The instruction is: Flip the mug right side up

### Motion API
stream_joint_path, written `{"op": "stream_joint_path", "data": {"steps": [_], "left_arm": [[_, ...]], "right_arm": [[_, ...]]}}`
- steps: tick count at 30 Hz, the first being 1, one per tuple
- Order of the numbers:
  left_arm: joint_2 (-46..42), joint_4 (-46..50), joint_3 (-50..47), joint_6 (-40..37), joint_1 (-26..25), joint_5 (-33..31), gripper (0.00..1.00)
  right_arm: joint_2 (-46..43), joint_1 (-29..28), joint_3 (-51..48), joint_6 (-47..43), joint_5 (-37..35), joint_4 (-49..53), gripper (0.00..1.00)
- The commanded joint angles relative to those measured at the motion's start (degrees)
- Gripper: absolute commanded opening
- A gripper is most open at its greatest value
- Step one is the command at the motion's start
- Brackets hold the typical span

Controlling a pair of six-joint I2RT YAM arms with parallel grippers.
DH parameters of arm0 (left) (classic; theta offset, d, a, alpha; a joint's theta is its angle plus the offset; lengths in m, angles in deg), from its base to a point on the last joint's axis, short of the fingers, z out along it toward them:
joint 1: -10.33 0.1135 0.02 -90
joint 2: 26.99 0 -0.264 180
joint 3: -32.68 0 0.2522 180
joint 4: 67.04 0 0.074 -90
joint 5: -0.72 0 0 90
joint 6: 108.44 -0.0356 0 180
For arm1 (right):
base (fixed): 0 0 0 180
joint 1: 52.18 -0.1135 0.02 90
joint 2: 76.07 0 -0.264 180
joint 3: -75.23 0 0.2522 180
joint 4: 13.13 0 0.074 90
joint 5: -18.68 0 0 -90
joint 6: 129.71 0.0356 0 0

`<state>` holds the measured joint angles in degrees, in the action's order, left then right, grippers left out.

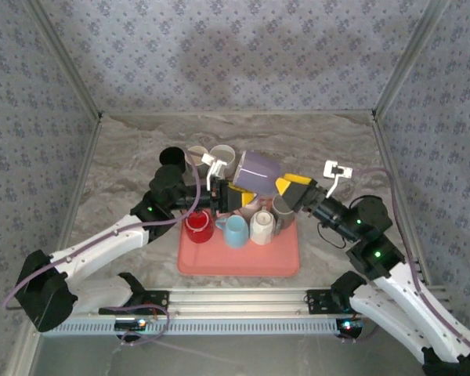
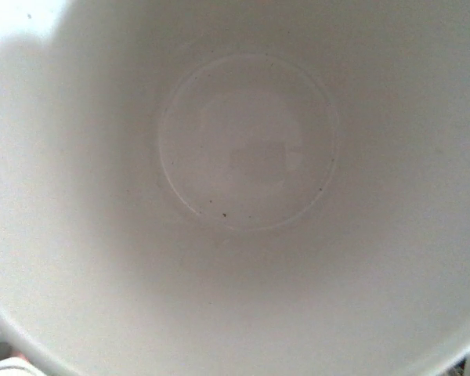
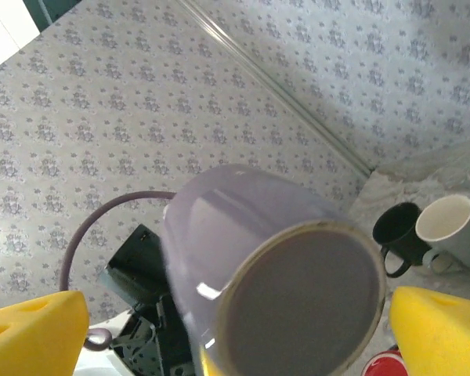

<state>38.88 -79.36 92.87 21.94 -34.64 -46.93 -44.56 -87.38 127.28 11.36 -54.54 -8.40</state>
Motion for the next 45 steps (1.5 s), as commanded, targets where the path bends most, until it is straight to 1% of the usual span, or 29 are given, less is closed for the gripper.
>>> {"op": "stream_joint_path", "data": {"steps": [1, 3, 5, 6, 8, 9, 12, 14, 18, 20, 25, 27, 33, 38, 45], "left_arm": [[-0.2, -0.7, 5.7, -4.2, 0.0, -0.3, 0.0], [0.9, -0.4, 6.9, -4.1, 0.0, -0.1, 0.0], [1.5, 2.5, 8.4, -5.7, 0.1, -2.0, 0.0], [1.5, 5.2, 9.3, -7.1, 0.1, -4.5, 0.0], [2.0, 13.6, 12.2, -10.2, 0.1, -13.8, 0.0], [2.7, 16.3, 13.5, -11.5, 0.1, -17.1, 0.0], [7.9, 27.2, 20.6, -16.7, 0.0, -26.8, 0.0], [12.7, 34.0, 26.2, -19.0, -0.1, -34.9, 0.0], [21.9, 40.6, 34.7, -22.1, -0.4, -42.0, 0.0], [26.9, 42.8, 38.4, -22.3, -1.0, -44.7, 0.0], [35.3, 47.4, 44.6, -22.7, -2.4, -51.1, 0.0], [37.6, 47.9, 45.9, -23.1, -2.9, -53.3, 0.0], [45.6, 50.8, 51.2, -23.1, -3.0, -55.9, 0.0], [49.8, 51.9, 53.4, -22.6, -2.9, -58.0, 0.0], [55.2, 56.0, 59.2, -21.5, -2.5, -57.7, 0.0]], "right_arm": [[-2.2, 1.3, 1.4, -3.6, -1.6, 3.8, 1.0], [-2.9, 2.3, 1.7, -4.2, -1.2, 5.2, 1.0], [-4.1, 2.8, 2.9, -6.7, -3.3, 8.8, 1.0], [-4.7, 2.8, 3.7, -8.1, -5.1, 10.7, 1.0], [-5.8, 2.8, 5.4, -10.6, -7.9, 16.3, 1.0], [-6.1, 2.8, 6.1, -11.7, -9.1, 18.4, 1.0], [-6.7, 2.8, 7.4, -13.8, -11.2, 23.6, 1.0], [-7.0, 2.8, 8.0, -14.5, -12.5, 26.4, 1.0], [-7.7, 2.7, 8.0, -14.5, -13.9, 29.0, 1.0], [-7.9, 2.8, 8.2, -16.7, -14.3, 30.0, 1.0], [-8.0, 2.8, 8.5, -17.6, -14.2, 32.1, 1.0], [-8.3, 2.9, 8.2, -18.6, -14.1, 31.9, 1.0], [-8.6, 2.9, 7.3, -19.1, -13.8, 31.8, 1.0], [-8.7, 2.8, 7.1, -19.1, -13.6, 31.7, 1.0], [-8.8, 2.9, 7.1, -19.2, -13.1, 31.9, 1.0]]}}
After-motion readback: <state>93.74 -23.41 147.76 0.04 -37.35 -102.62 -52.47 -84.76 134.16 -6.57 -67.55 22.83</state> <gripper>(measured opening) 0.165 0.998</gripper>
